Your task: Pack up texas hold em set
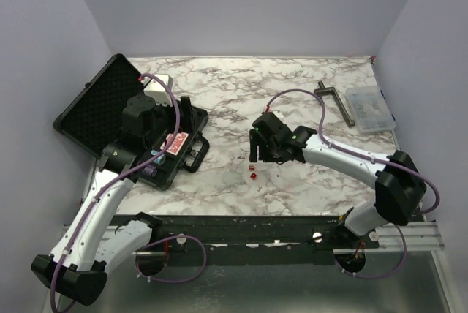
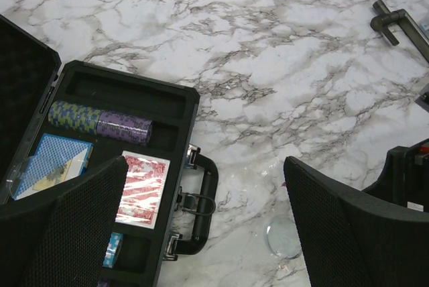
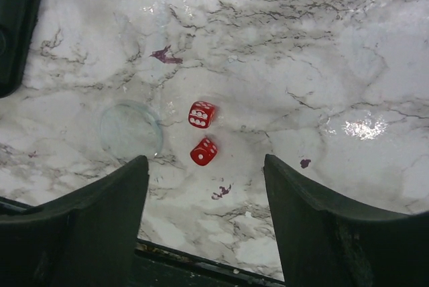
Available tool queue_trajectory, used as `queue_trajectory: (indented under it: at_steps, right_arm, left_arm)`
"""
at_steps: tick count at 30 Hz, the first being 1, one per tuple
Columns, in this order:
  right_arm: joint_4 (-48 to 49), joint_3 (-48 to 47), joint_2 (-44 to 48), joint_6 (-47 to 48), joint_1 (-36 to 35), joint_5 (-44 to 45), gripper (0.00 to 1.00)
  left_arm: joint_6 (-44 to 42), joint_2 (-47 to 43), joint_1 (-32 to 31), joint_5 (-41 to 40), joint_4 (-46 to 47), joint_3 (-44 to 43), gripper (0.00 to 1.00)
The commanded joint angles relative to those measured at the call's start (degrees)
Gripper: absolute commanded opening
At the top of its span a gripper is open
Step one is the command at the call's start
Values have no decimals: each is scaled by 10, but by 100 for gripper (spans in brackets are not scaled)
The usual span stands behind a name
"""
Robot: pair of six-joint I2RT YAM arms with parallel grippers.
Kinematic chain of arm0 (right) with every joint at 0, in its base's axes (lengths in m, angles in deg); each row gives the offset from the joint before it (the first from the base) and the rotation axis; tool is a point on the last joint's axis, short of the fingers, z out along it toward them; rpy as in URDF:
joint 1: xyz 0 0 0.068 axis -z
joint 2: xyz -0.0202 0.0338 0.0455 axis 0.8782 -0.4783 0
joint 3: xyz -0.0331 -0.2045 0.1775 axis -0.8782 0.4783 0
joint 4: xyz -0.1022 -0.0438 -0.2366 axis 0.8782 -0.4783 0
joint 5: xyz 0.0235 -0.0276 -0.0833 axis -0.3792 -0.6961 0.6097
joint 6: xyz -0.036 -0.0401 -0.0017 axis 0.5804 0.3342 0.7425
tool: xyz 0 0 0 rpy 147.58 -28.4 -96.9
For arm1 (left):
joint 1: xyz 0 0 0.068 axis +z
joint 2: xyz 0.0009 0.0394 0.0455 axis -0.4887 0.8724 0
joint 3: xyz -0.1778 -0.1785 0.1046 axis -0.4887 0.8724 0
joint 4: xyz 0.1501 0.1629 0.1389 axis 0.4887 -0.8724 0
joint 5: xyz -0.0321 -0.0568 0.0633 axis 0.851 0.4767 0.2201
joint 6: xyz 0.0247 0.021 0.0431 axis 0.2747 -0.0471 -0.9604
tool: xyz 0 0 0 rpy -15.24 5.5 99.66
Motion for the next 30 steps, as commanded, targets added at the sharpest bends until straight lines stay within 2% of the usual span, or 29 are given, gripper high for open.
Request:
queue_trajectory:
  at_steps: [1,3,5,14,30]
  right_arm:
    - [9,-12,-40,-26,-3,-7,69]
    - [17,-13,-56,-33,-3,-11,60]
    - [20,-17,-71,-42,-4,-8,57]
    - [32,-39,-130,-63,-15,0,55]
    - [27,-65,-182,-60,-19,10,44]
  left_arm:
    - [-12,-13,-5,-15,7,7,98]
    - [-12,-17,-6,-23,7,9,98]
    - [-12,-20,-8,-35,7,11,98]
    - [-12,-20,-10,-50,7,13,98]
    - [-15,-19,-12,-48,6,12,97]
